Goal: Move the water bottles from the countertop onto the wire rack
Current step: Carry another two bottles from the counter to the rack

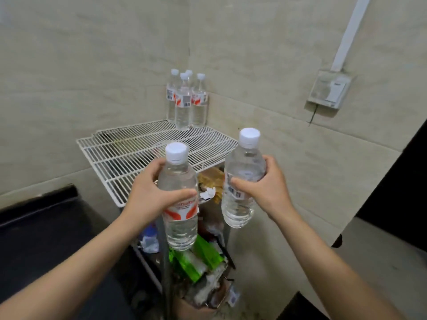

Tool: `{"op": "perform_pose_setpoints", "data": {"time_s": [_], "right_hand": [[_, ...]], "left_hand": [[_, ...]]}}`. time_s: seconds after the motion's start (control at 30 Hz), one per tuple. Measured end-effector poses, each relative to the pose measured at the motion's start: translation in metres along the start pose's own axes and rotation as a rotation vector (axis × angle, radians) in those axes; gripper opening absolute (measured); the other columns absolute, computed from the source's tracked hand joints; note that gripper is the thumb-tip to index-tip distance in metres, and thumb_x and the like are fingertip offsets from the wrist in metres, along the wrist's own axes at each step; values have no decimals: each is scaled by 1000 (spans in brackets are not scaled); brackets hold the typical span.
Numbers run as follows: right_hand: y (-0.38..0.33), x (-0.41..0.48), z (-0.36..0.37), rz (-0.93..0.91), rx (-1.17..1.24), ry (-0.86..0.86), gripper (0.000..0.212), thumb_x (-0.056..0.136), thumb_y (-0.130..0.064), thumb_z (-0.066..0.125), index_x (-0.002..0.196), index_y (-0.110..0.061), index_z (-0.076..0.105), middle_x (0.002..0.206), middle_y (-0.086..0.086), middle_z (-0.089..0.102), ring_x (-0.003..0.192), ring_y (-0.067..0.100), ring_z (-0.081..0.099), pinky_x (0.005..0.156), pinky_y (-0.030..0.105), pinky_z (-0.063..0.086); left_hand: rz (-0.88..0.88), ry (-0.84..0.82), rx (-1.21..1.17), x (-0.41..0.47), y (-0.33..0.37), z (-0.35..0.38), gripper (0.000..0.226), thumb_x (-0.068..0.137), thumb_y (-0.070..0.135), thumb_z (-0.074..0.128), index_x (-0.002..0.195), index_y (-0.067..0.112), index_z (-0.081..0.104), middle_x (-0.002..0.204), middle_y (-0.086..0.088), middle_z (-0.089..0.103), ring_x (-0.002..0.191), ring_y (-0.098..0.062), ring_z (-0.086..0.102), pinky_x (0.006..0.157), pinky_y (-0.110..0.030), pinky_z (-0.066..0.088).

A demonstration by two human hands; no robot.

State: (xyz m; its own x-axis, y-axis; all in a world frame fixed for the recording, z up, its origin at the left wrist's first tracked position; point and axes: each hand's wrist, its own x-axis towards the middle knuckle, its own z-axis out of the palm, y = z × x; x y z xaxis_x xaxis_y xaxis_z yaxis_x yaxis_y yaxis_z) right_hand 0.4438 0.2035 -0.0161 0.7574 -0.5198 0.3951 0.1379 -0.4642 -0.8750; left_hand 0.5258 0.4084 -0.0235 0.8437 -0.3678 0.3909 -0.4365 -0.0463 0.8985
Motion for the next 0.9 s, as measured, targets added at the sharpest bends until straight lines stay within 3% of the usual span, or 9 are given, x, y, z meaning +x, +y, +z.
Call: {"op": "perform_pose_setpoints", "data": {"time_s": [0.07,0.17,0.27,0.4,0.5,0.73,0.8,0.9], "right_hand": [[-4,13,1,-27,16,21,50,50,-20,82,81,-32,44,88,-12,59,85,12,61,78,37,53],[-6,51,4,-49,-32,-33,52,47,-30,81,82,-35,42,88,-18,55,85,0,56,75,28,50],[-14,111,15,-66,-65,-70,54,48,-30,82,85,-33,43,88,-17,55,84,1,56,73,27,50],[-16,190,28,-56,-33,-57,54,53,-22,82,96,-12,50,92,0,61,85,15,62,68,28,53],[-9,240,38,-35,11,-37,49,54,-20,82,88,-18,47,89,-2,59,78,9,60,55,20,48],[47,319,64,122,63,35,51,59,-20,79,96,-13,46,89,4,60,78,19,63,65,35,54],[64,335,71,177,141,94,41,61,-17,78,87,-16,46,81,1,60,74,18,63,61,32,53],[88,360,82,170,193,169,37,61,-12,77,77,-24,46,73,-5,58,68,15,61,56,27,48]], "left_hand": [[9,-17,-24,10,4,2,54,52,13,84,87,40,53,92,16,63,76,12,61,67,-16,48],[2,1,-58,39,8,9,57,39,37,81,89,40,54,94,13,65,81,3,64,69,-21,51],[10,-14,-92,91,8,13,68,29,48,77,92,36,56,98,9,67,87,-7,66,74,-28,54],[14,-13,-148,161,-2,19,77,26,48,78,99,34,55,101,5,67,85,-12,68,72,-30,56],[32,20,-174,212,-12,23,69,29,44,78,94,34,55,93,8,67,74,-3,69,58,-16,54],[-20,157,-134,307,-63,40,48,52,25,83,87,34,51,87,13,63,68,1,65,52,-12,50],[-62,166,-132,325,-74,45,52,51,26,83,93,29,51,90,10,64,69,-2,66,53,-16,52],[-112,172,-103,347,-84,58,62,51,27,83,105,20,52,101,-1,66,82,-18,67,71,-34,57]]}}
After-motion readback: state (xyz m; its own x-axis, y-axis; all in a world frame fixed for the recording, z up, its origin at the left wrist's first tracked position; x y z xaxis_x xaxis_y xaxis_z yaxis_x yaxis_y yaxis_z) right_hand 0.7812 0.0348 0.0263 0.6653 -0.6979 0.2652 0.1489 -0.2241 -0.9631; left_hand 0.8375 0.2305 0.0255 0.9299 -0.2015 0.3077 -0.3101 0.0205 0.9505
